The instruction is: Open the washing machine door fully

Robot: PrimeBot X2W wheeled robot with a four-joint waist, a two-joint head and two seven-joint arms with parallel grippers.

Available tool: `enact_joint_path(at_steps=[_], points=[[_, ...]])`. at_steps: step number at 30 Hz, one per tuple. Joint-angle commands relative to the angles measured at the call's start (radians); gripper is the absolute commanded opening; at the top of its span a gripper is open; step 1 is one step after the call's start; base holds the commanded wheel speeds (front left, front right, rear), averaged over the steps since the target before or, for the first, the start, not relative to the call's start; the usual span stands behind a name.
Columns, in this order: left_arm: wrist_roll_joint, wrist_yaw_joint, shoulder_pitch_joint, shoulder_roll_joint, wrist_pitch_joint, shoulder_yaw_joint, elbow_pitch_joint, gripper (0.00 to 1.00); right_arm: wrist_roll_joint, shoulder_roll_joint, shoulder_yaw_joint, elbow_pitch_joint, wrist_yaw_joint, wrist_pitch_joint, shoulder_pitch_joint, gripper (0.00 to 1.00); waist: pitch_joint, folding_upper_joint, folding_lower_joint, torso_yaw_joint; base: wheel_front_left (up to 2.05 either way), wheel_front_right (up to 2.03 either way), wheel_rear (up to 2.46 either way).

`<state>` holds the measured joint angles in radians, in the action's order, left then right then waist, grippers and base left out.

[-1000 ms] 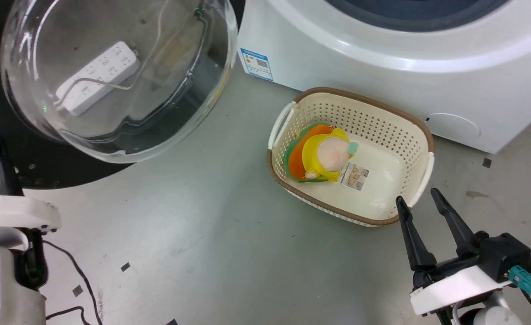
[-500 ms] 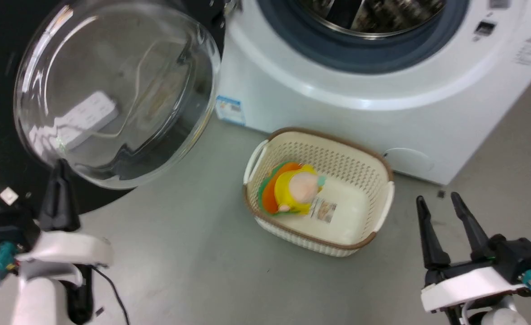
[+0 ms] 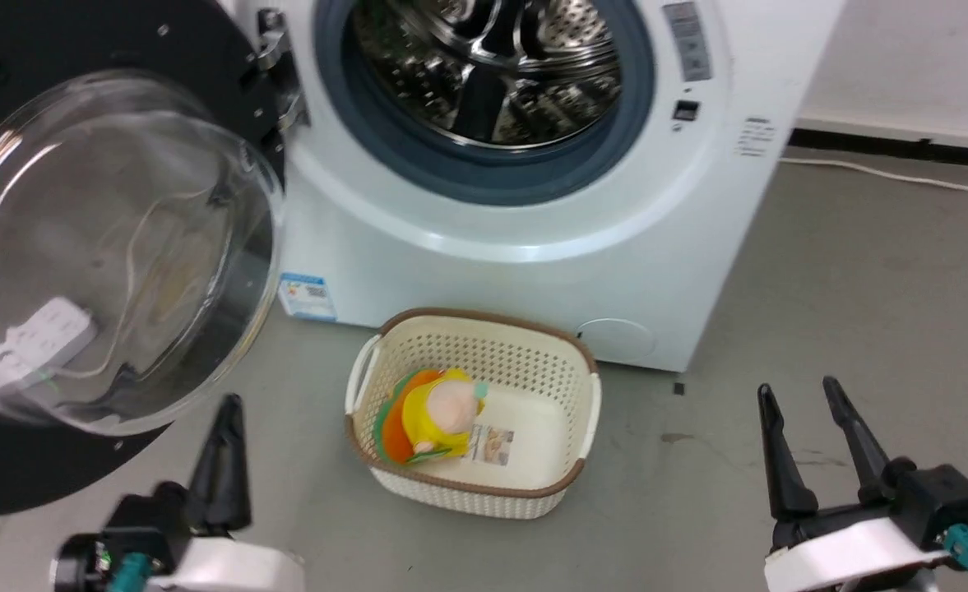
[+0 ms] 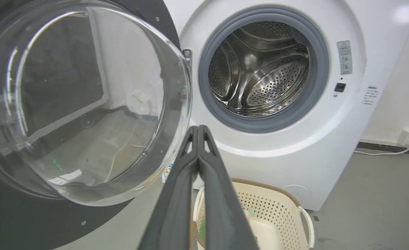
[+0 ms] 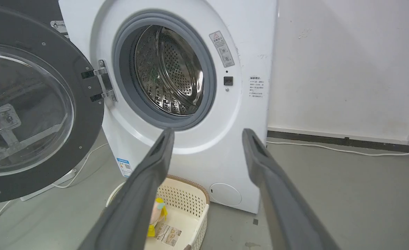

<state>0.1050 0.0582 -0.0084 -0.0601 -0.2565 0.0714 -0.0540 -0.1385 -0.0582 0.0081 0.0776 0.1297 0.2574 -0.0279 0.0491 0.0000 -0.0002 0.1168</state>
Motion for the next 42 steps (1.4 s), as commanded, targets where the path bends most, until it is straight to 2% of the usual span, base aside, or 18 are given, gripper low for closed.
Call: enact_joint_path(at_steps=[1,6,7,8,9,18,41,42], points=[[-0.006,-0.008,0.017,0.004,-0.005,-0.007,0.008,0.00,0.007,0.005,0.003,-0.006,0.001,0.004,0.012,1.00,-0.019,0.0000,0.0002,-0.025,0.00,0.00,0.00],[-0.027,-0.042,0.066,0.008,-0.005,-0.077,0.040,0.00,0.013,0.007,0.004,0.000,0.001,0.004,0.038,1.00,-0.029,0.0000,0.0002,-0.043,0.00,0.00,0.00],[-0.032,-0.048,0.073,0.009,-0.005,-0.091,0.041,0.24,0.016,0.007,0.002,0.004,0.001,0.004,0.042,1.00,-0.031,0.0000,0.0002,-0.045,0.00,0.00,0.00],[-0.035,-0.052,0.081,0.009,-0.005,-0.104,0.038,0.73,0.017,0.007,0.001,0.008,0.001,0.004,0.046,1.00,-0.033,0.0000,0.0002,-0.047,0.00,0.00,0.00],[-0.037,-0.057,0.088,0.009,-0.005,-0.117,0.032,1.00,0.018,0.008,0.000,0.011,0.001,0.004,0.048,1.00,-0.034,0.0000,0.0002,-0.049,0.00,0.00,0.00],[-0.044,-0.066,0.101,0.010,-0.005,-0.176,-0.025,1.00,0.011,0.008,-0.008,0.038,0.001,0.004,0.059,1.00,-0.045,0.0000,0.0002,-0.062,0.00,0.00,0.00],[-0.029,-0.092,0.070,0.010,-0.005,-0.164,-0.012,1.00,0.028,0.008,0.008,0.065,0.001,0.004,0.047,1.00,-0.028,0.0000,0.0002,-0.071,0.00,0.00,0.00],[-0.030,-0.090,0.085,0.011,0.001,-0.161,-0.012,0.00,0.028,0.003,0.006,0.062,0.000,-0.001,0.044,0.00,-0.026,0.0000,0.0003,-0.070,0.00,0.00,0.00]])
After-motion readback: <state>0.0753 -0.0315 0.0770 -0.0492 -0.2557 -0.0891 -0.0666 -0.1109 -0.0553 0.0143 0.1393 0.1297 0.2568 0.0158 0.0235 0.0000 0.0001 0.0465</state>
